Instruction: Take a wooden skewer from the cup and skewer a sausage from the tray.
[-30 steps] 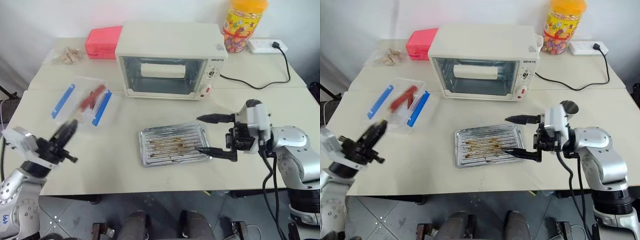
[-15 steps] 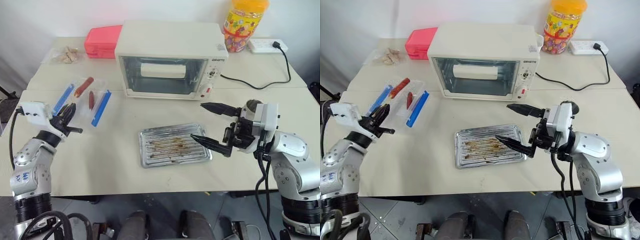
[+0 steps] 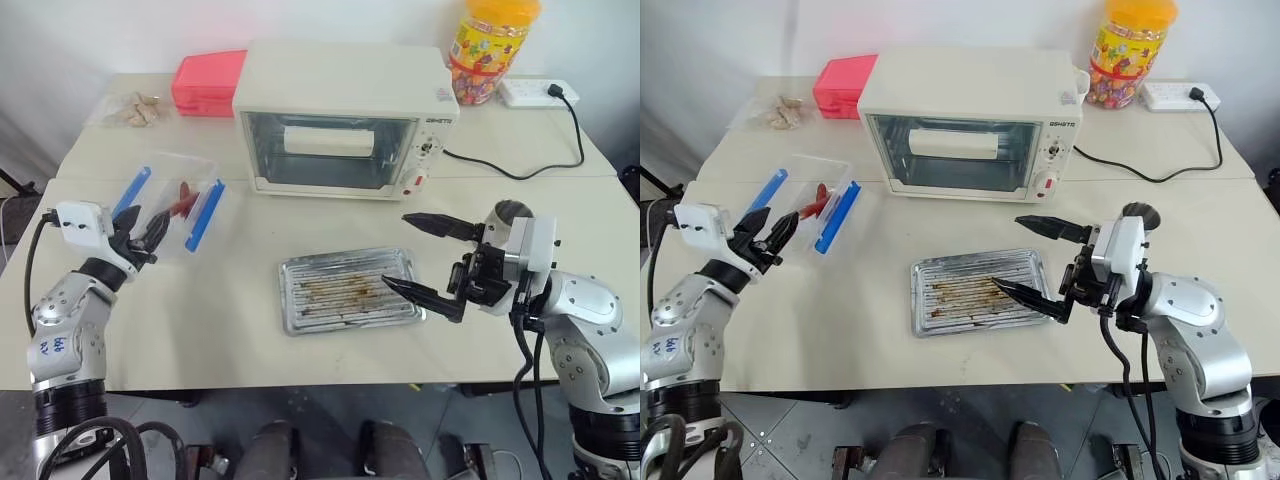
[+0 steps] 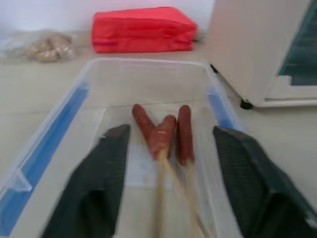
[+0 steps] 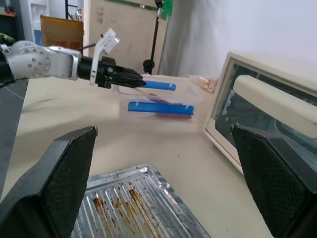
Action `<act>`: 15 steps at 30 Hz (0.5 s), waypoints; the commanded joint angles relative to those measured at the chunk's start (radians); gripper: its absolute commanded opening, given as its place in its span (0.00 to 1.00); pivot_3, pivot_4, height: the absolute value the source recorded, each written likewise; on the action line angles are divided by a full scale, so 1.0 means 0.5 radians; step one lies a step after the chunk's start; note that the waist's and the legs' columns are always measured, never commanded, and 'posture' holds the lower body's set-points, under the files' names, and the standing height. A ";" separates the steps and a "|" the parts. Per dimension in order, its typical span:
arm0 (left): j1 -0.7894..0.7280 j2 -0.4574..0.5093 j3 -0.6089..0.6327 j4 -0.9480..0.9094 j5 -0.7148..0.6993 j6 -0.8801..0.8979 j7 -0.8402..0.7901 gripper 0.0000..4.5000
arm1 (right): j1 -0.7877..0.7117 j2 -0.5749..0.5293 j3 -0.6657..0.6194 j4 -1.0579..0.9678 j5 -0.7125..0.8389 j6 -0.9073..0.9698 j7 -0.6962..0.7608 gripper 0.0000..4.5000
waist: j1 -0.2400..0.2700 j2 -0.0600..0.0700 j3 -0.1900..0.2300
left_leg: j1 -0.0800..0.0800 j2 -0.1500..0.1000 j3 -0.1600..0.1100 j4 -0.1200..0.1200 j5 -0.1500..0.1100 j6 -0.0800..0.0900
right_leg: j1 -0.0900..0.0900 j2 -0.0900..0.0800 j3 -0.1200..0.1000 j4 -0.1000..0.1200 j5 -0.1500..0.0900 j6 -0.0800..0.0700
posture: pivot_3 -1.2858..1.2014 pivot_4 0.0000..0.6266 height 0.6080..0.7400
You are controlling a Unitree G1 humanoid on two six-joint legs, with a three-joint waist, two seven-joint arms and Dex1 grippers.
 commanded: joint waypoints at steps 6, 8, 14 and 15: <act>0.439 0.625 -0.058 -0.488 -0.248 -0.084 -1.180 1.00 | 0.326 -0.240 -0.273 0.089 0.039 -0.154 0.311 1.00 | 0.002 0.004 0.000 | 0.001 -0.001 0.002 -0.001 -0.001 0.000 | 0.003 -0.002 0.003 -0.006 0.000 0.000 | 0.52 0.24 1.00; 0.567 0.661 -0.054 -0.485 -0.265 -0.102 -1.312 1.00 | 0.439 -0.255 -0.290 0.162 -0.003 -0.248 0.405 1.00 | 0.002 0.006 0.001 | 0.004 -0.001 0.007 -0.005 -0.001 0.001 | 0.005 -0.002 0.004 -0.010 0.000 0.000 | 0.52 0.24 1.00; 0.588 0.547 -0.196 -0.278 0.026 -0.366 -1.221 1.00 | 0.659 -0.213 -0.262 0.391 -0.177 -0.591 0.559 1.00 | 0.006 0.006 0.001 | 0.006 0.001 0.014 -0.005 0.000 0.002 | 0.004 0.001 0.008 -0.012 0.000 0.000 | 0.52 0.24 1.00; 0.586 0.517 -0.205 -0.283 0.032 -0.373 -1.195 1.00 | 0.681 -0.209 -0.260 0.402 -0.189 -0.633 0.566 1.00 | 0.006 0.006 0.001 | 0.005 0.001 0.014 -0.005 0.000 0.002 | 0.004 0.000 0.008 -0.012 0.000 0.000 | 0.52 0.24 1.00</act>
